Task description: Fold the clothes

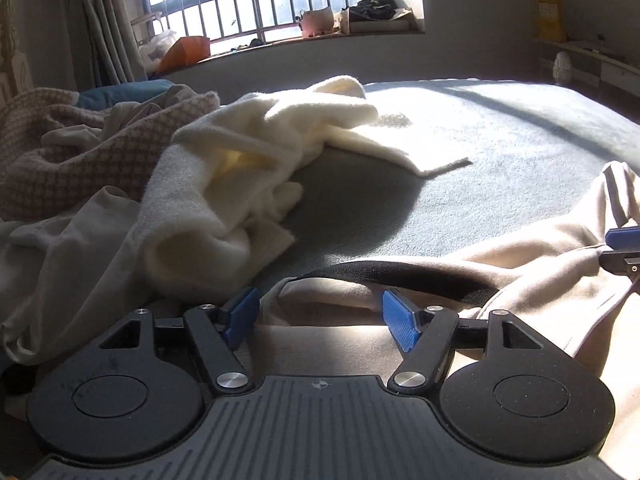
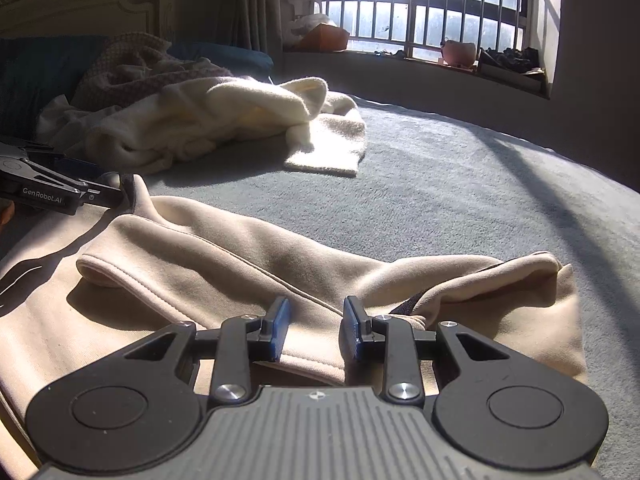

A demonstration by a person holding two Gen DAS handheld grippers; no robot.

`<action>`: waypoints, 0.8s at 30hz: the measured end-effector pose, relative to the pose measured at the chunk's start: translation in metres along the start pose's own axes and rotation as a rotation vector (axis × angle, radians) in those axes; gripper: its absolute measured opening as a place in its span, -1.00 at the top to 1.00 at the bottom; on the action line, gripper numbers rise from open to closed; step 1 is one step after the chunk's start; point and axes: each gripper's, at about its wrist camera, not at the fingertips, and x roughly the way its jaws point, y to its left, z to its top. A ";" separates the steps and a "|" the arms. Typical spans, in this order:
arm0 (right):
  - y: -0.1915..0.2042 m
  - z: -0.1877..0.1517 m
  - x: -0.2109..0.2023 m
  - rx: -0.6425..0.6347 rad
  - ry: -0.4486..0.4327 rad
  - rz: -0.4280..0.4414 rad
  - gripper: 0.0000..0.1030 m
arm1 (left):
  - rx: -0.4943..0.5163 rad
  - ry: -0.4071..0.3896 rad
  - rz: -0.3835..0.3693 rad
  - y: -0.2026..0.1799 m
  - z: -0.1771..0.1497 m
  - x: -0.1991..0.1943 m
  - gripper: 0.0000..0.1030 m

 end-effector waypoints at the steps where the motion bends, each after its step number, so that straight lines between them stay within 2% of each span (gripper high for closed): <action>1: 0.001 0.000 0.000 -0.002 0.002 -0.003 0.38 | 0.006 -0.004 0.014 0.002 0.002 -0.009 -0.34; 6: -0.001 0.011 -0.006 0.029 0.036 -0.007 0.32 | -0.053 -0.017 0.049 0.025 0.010 -0.065 -0.35; 12: -0.007 0.020 -0.059 0.168 0.023 0.018 0.30 | -0.171 -0.013 0.045 0.056 0.016 -0.145 -0.36; 18: -0.011 0.016 -0.128 0.246 0.008 0.053 0.30 | -0.183 0.105 -0.070 0.043 -0.018 -0.186 -0.41; 22: -0.018 0.001 -0.158 0.372 0.064 0.079 0.30 | -0.202 0.234 -0.132 0.019 -0.057 -0.193 -0.43; 24: -0.019 -0.010 -0.170 0.427 0.107 0.090 0.30 | -0.207 0.290 -0.136 0.006 -0.075 -0.192 -0.43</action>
